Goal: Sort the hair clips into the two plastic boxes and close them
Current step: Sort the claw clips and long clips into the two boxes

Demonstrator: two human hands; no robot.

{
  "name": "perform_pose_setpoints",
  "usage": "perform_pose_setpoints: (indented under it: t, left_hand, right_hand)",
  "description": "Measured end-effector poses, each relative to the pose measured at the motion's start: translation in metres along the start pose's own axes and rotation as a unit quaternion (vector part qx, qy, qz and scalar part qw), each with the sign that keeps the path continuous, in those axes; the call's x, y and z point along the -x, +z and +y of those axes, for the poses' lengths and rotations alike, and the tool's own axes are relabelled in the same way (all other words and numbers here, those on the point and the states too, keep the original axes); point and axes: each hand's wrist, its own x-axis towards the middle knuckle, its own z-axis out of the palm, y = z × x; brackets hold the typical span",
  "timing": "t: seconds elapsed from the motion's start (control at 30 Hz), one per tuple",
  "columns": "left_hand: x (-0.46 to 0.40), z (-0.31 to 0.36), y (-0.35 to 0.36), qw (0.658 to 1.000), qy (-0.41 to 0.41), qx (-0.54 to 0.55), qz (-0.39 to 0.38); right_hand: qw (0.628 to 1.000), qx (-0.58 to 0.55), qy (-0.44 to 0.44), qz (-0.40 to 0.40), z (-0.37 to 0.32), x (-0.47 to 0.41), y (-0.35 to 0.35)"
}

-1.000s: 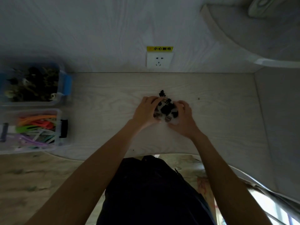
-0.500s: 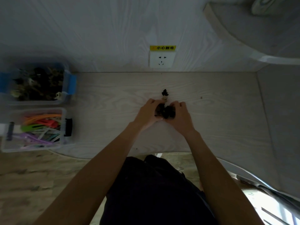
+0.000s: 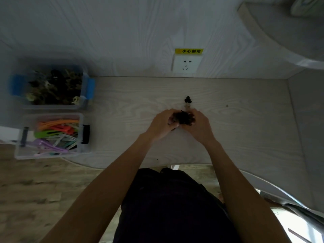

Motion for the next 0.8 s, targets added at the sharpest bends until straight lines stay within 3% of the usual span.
perform_pose_setpoints:
  t: [0.13, 0.4, 0.63, 0.8]
  left_hand:
    - [0.008, 0.000, -0.020, 0.999, 0.019, 0.020, 0.018]
    - [0.050, -0.006, -0.118, 0.986, 0.050, 0.064, 0.144]
    - [0.081, -0.042, -0.244, 0.960, 0.024, 0.003, 0.279]
    - [0.081, -0.079, -0.302, 0.947, -0.024, -0.012, 0.321]
  right_hand:
    - [0.999, -0.012, -0.024, 0.022, -0.023, 0.003, 0.000]
    - [0.990, -0.048, -0.134, 0.014, -0.131, -0.009, 0.020]
    - [0.971, -0.067, -0.225, -0.041, -0.258, -0.052, 0.079]
    - [0.972, -0.076, -0.209, -0.078, -0.312, -0.082, 0.120]
